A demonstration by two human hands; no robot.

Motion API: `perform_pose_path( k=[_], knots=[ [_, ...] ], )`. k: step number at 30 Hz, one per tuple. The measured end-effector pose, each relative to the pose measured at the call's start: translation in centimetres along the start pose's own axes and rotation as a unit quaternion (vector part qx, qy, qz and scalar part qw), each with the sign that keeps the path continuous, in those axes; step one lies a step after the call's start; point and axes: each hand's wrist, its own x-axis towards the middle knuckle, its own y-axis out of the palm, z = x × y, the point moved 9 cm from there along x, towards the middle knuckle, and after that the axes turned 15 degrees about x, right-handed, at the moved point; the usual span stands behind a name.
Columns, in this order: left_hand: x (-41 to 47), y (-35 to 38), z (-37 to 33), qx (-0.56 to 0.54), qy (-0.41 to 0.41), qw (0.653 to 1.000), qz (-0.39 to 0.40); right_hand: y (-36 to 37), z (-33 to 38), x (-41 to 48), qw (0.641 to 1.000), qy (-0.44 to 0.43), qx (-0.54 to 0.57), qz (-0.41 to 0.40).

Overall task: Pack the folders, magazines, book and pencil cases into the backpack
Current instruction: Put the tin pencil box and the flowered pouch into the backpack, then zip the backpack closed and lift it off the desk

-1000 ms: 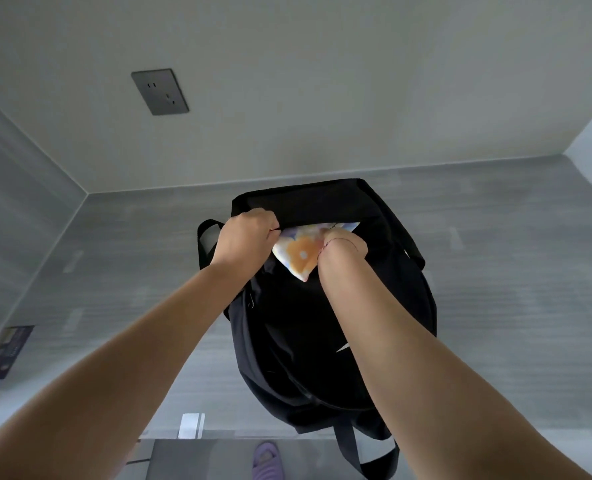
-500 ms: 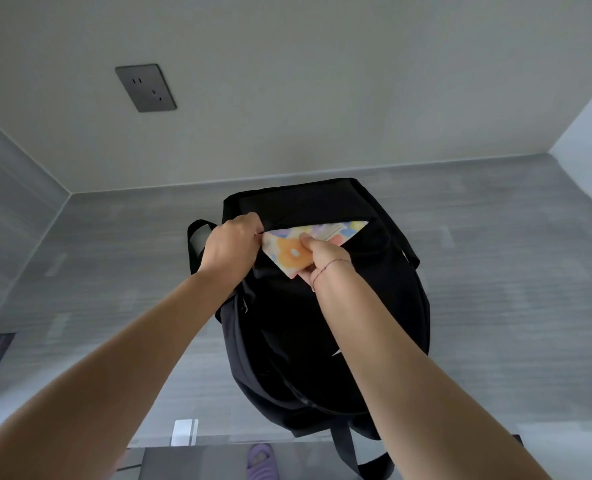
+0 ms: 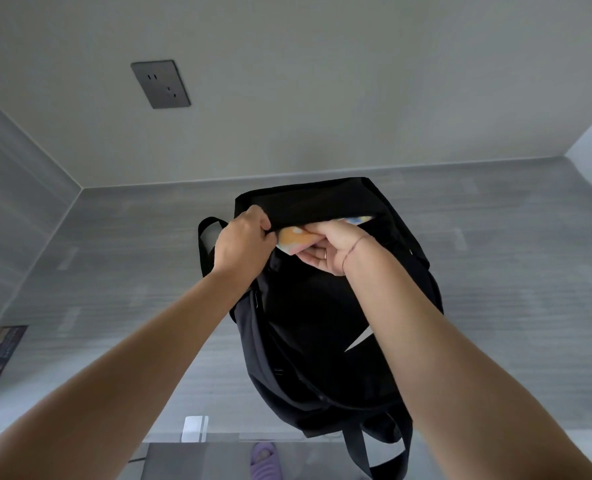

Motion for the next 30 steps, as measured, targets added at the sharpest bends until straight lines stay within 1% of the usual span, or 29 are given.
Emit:
perform_pose_path(
  k=[1, 2, 4, 6, 8, 10, 13, 15, 16, 17, 18, 19, 20, 21, 22, 23, 24, 25, 27, 28, 29, 30],
  knots=[
    [-0.1, 0.5, 0.7, -0.015, -0.038, 0.999, 0.022, -0.1, -0.4, -0.1, 0.999, 0.011, 0.026, 0.022],
    [-0.2, 1.0, 1.0, -0.013, -0.061, 0.997, 0.041, -0.3, -0.4, -0.3, 0.998, 0.011, 0.055, 0.025],
    [-0.1, 1.8, 1.2, -0.003, -0.087, 0.994, 0.073, -0.4, -0.5, -0.3, 0.994, -0.002, 0.11, 0.021],
    [0.2, 2.1, 1.3, -0.019, -0.117, 0.988, 0.097, 0.0, -1.0, -0.2, 0.989, -0.005, 0.148, 0.011],
    [0.4, 2.0, 1.4, -0.03, -0.136, 0.984, 0.112, 0.6, -1.0, -0.1, 0.984, -0.01, 0.176, 0.0],
    [0.4, 1.6, 1.0, -0.033, -0.129, 0.985, 0.114, 1.4, -0.4, 0.1, 0.981, -0.017, 0.192, -0.01],
    [0.3, 1.0, -0.3, -0.025, -0.086, 0.991, 0.103, 2.9, 0.5, 0.4, 0.992, -0.04, 0.113, -0.036],
    [-0.2, 1.1, -0.7, -0.023, -0.068, 0.993, 0.098, 3.6, 1.3, 0.6, 0.991, -0.087, 0.084, -0.05],
    [-0.4, 1.1, -0.4, -0.032, -0.07, 0.992, 0.096, 3.7, 0.9, 0.5, 0.993, -0.068, 0.084, -0.054],
    [-0.5, 1.3, 0.3, -0.044, -0.077, 0.991, 0.097, 3.8, 0.1, 0.1, 0.996, -0.027, 0.078, -0.047],
    [-0.6, 1.4, 1.0, -0.052, -0.081, 0.99, 0.102, 3.7, -0.5, -0.7, 0.999, 0.004, 0.035, -0.026],
    [-0.6, 1.6, 1.8, -0.057, -0.081, 0.989, 0.113, 3.5, -0.4, -1.5, 0.999, 0.008, -0.047, 0.0],
    [-0.7, 1.8, 2.6, -0.07, -0.081, 0.986, 0.128, 3.1, -0.2, -2.1, 0.99, -0.018, -0.141, 0.017],
    [-0.7, 1.9, 3.2, -0.096, -0.084, 0.982, 0.142, 2.6, 0.6, -2.7, 0.97, -0.072, -0.232, 0.016],
    [-0.8, 2.0, 3.7, -0.133, -0.089, 0.976, 0.149, 2.2, 1.8, -3.4, 0.934, -0.16, -0.32, -0.001],
    [-0.8, 1.8, 3.9, -0.166, -0.094, 0.97, 0.148, 2.7, 3.0, -4.3, 0.88, -0.261, -0.397, -0.014],
    [-0.8, 1.5, 3.9, -0.187, -0.094, 0.968, 0.139, 3.8, 3.4, -5.3, 0.82, -0.347, -0.455, -0.006],
    [-0.7, 1.2, 3.8, -0.202, -0.095, 0.966, 0.129, 5.2, 2.9, -5.8, 0.771, -0.397, -0.498, 0.02],
    [-0.7, 0.7, 3.4, -0.231, -0.104, 0.961, 0.112, 7.3, 0.9, -5.7, 0.701, -0.431, -0.565, 0.066],
    [-0.7, 0.5, 3.2, -0.244, -0.112, 0.958, 0.104, 7.8, 0.1, -5.5, 0.677, -0.441, -0.585, 0.068],
    [-0.7, 0.4, 3.2, -0.251, -0.12, 0.956, 0.098, 7.9, -0.4, -5.3, 0.665, -0.453, -0.591, 0.061],
    [-0.8, 0.3, 3.2, -0.253, -0.124, 0.955, 0.097, 7.7, -0.6, -5.1, 0.661, -0.463, -0.587, 0.052]
  ],
)
